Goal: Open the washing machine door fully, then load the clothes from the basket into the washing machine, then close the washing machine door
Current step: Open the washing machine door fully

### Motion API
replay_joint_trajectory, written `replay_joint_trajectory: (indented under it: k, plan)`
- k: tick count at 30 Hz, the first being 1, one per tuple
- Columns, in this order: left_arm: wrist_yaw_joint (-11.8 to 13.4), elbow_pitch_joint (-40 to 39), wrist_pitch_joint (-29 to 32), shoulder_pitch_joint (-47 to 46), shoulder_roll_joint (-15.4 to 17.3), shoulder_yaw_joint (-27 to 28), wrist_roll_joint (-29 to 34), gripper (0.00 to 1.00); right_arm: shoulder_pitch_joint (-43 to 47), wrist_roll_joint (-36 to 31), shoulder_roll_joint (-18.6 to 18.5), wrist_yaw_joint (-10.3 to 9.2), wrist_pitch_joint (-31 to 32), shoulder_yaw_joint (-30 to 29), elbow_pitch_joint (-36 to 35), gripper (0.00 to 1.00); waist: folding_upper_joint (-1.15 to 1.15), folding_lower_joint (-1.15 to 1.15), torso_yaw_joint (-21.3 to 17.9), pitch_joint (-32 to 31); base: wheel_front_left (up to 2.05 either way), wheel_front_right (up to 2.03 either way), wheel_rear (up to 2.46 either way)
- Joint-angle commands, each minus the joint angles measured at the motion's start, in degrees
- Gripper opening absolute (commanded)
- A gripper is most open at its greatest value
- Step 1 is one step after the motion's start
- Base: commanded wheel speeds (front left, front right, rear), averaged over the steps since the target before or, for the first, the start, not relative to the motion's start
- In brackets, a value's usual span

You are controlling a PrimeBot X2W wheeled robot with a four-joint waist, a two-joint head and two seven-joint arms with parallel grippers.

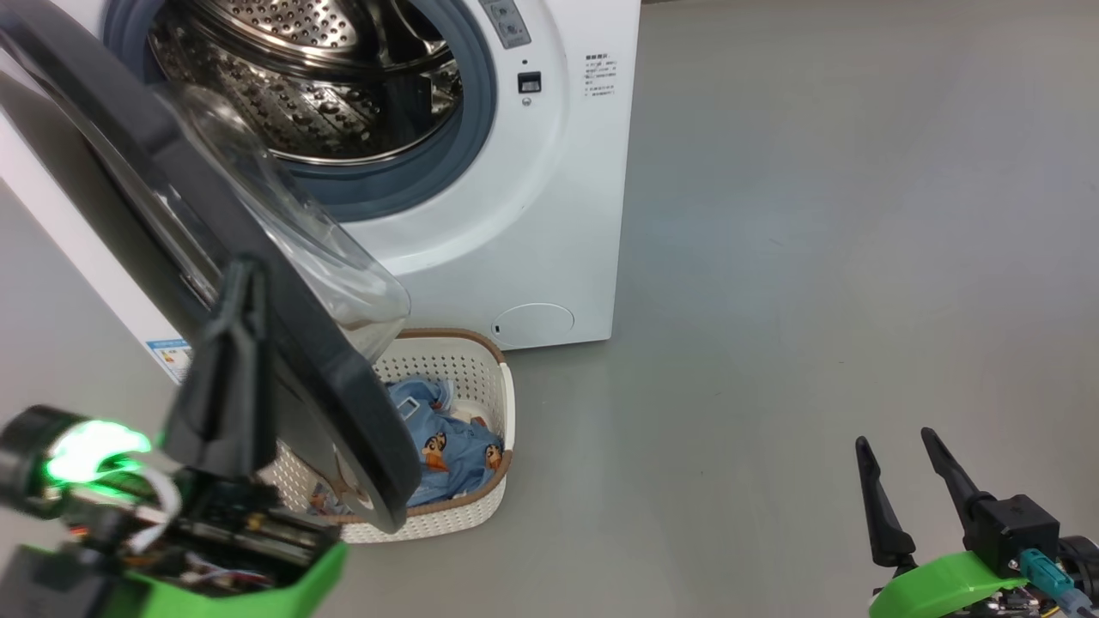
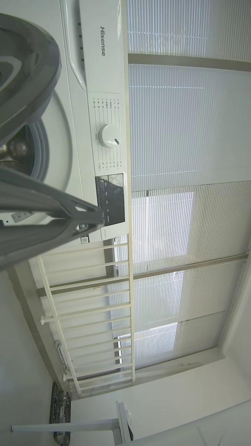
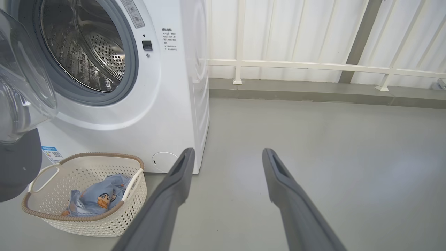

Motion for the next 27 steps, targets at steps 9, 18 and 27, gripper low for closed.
replay_joint_trajectory:
  k: [9, 18, 27]
  plan:
    - [-0.17, 0.08, -0.27, -2.25, 1.32, -10.65, -0.63, 0.0, -1.88, 0.12, -0.4, 0.09, -0.69, 0.6, -1.51, 1.0, 0.0, 0.0, -0.08, 0.04, 0.0, 0.0, 0.0]
    - [-0.17, 4.76, -0.27, 0.03, 1.83, -17.95, -2.17, 0.0, -1.9, 0.54, -0.4, 0.09, -0.69, 1.37, -1.24, 1.0, 0.0, 0.0, -0.04, 0.16, 0.0, 0.0, 0.0]
    - [-0.17, 11.26, -0.27, 1.66, 1.79, -17.69, -2.83, 0.0, -2.01, 0.87, -0.4, 0.09, -0.69, 1.35, -0.99, 1.0, 0.0, 0.0, -0.08, 0.65, 0.0, 0.0, 0.0]
